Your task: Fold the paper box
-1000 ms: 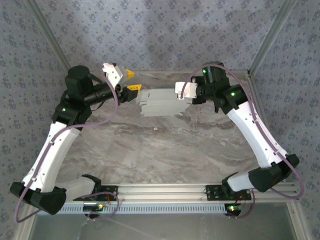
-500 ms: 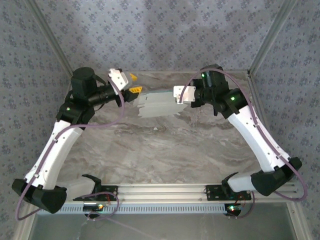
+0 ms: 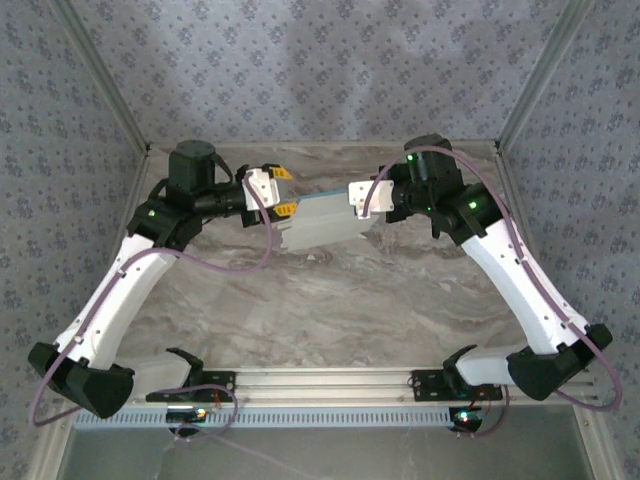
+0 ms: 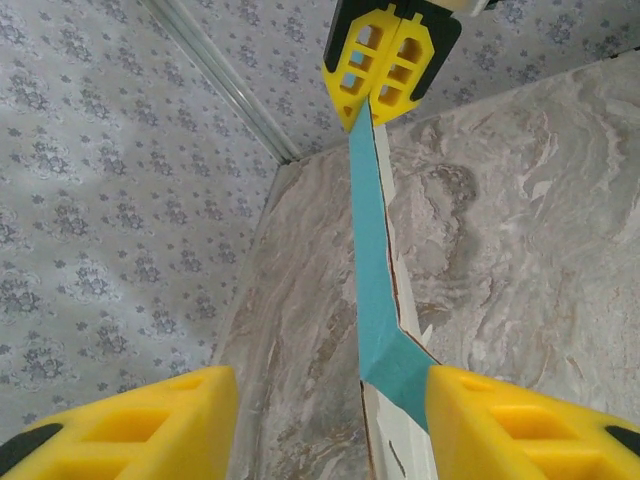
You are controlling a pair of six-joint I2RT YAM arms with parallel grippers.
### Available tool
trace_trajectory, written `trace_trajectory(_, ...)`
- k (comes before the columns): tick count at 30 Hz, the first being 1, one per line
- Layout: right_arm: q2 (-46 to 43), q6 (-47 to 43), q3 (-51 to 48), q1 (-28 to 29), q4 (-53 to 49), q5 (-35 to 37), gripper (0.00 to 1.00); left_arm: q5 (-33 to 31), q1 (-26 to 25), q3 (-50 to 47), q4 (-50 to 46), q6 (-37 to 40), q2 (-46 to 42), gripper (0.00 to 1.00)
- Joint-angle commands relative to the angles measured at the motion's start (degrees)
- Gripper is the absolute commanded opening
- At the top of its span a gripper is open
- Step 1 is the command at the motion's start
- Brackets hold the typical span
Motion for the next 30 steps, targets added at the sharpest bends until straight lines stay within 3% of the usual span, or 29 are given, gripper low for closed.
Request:
trace_trajectory(1,-0.5,-0.3,0.1,0.5,0.2,1.1,0.00,0.8,-0.7,0.0,-0.8,2.2,-0.4,0.52)
trace_trajectory(14,1.1,0.7,3.3,3.4,-0.6,1.8,0.00,-1.4,-2.7,-0.9,-0.2,3.9,1.1,0.48)
trace_trajectory(26,1.7,2.4,3.8,4.4,-1.6,1.0,0.00,-5.0,-3.7,-2.1,1.8,6.9,0.8,0.25)
trace_trajectory(30,1.7,2.2,2.9,4.0,-1.2,1.6,0.00,-6.3,-3.7,-3.2,1.9,8.3,-0.4,0.24)
